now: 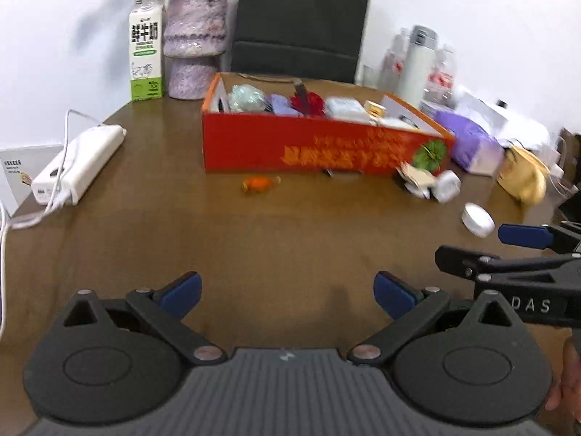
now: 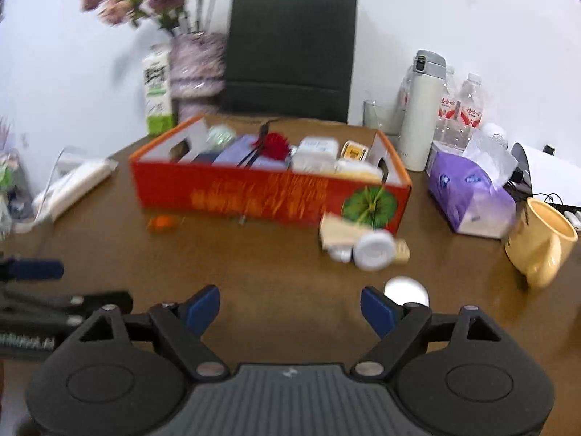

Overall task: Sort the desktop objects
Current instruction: 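Withdraw both open tools from the box back over the table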

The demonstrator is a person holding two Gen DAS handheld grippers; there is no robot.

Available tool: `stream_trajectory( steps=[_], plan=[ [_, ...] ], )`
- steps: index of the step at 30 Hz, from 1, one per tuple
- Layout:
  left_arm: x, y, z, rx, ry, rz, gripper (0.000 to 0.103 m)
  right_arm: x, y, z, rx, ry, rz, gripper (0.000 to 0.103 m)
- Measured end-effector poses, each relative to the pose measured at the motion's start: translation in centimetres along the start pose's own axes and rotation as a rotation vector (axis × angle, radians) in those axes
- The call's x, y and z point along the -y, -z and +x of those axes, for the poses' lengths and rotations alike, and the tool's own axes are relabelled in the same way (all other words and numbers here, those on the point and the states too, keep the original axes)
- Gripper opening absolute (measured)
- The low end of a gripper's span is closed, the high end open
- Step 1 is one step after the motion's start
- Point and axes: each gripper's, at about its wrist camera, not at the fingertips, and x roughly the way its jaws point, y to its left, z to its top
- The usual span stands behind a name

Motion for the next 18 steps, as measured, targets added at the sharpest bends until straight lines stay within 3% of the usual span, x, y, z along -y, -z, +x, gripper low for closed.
stream_trajectory(
  steps=[8, 12, 18],
  plan=[
    [0.7, 3.7, -1.6, -0.003, -0.003, 0.046, 0.103, 0.0, 5.7, -3.1, -0.03, -0.027, 0.038, 0.088],
    [0.7, 4.0, -1.5, 0.009, -0.016, 0.033, 0.103, 0.9, 6.4, -3.9, -0.012, -0.042, 0.14, 0.091],
    [1.0, 4.2, -1.5, 0.006, -0.048, 0.044, 0.103, 0.9, 6.5, -4.1, 0.013, -0.019, 0.141, 0.091]
  ],
)
